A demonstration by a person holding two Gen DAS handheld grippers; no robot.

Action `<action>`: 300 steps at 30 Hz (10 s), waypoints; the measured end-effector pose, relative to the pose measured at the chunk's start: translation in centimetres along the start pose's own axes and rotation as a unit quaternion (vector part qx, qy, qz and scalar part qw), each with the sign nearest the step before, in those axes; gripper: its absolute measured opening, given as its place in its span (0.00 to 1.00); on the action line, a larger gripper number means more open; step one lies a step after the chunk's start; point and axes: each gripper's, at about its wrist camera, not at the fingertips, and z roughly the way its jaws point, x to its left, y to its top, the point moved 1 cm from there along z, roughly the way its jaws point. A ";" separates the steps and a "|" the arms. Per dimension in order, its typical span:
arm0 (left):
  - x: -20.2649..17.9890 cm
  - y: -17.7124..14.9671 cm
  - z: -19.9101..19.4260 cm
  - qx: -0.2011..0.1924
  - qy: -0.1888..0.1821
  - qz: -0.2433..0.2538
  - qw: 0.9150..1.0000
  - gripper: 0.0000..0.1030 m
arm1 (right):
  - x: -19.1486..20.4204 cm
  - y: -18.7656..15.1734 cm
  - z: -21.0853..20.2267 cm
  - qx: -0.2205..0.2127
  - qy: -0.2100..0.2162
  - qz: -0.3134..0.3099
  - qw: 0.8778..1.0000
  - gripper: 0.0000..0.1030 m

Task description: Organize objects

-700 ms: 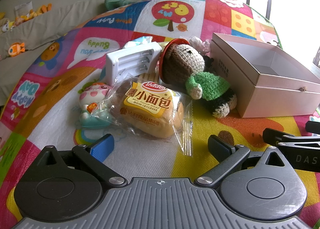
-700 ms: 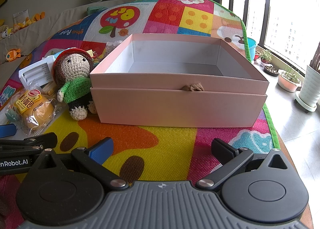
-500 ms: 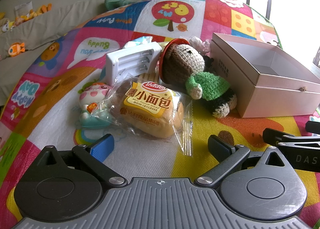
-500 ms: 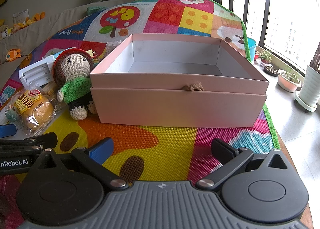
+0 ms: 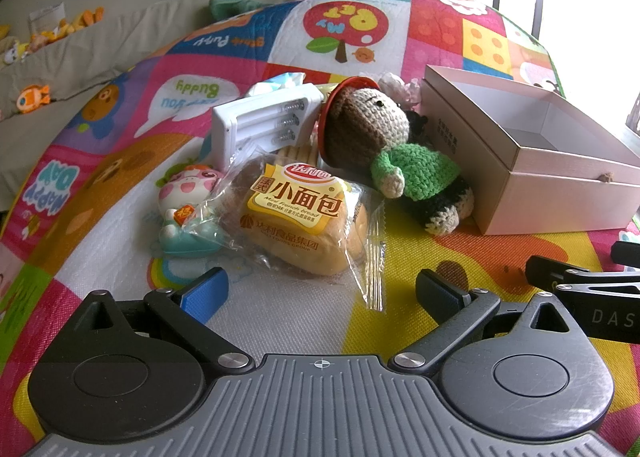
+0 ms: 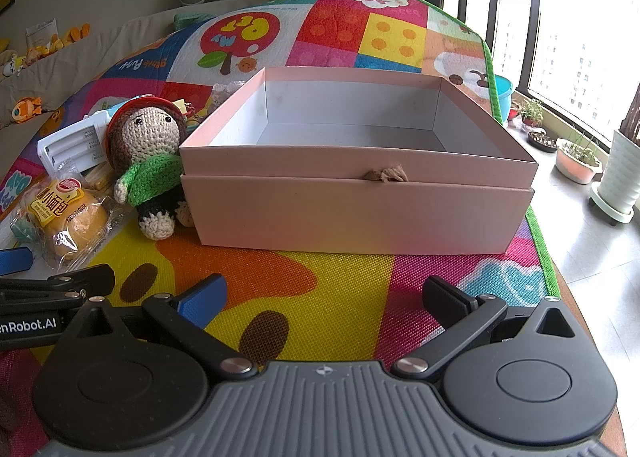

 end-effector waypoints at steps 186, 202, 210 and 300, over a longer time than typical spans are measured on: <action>6.2 5.3 -1.0 0.010 -0.239 -0.100 0.966 0.48 | -3.6 4.6 -3.1 -0.072 0.035 0.007 0.997 0.73; -0.2 8.5 7.1 0.026 -0.151 -0.115 0.982 0.56 | 0.0 -6.2 -7.3 -0.105 0.055 0.021 0.993 0.94; 0.4 6.5 5.0 0.039 -0.198 -0.083 0.976 0.47 | -0.7 -6.5 -7.2 -0.107 0.051 0.046 0.992 0.97; 16.7 -1.9 -2.0 0.056 -0.264 -0.157 0.950 0.45 | 10.4 -0.3 -3.6 0.112 0.139 -0.206 0.962 0.18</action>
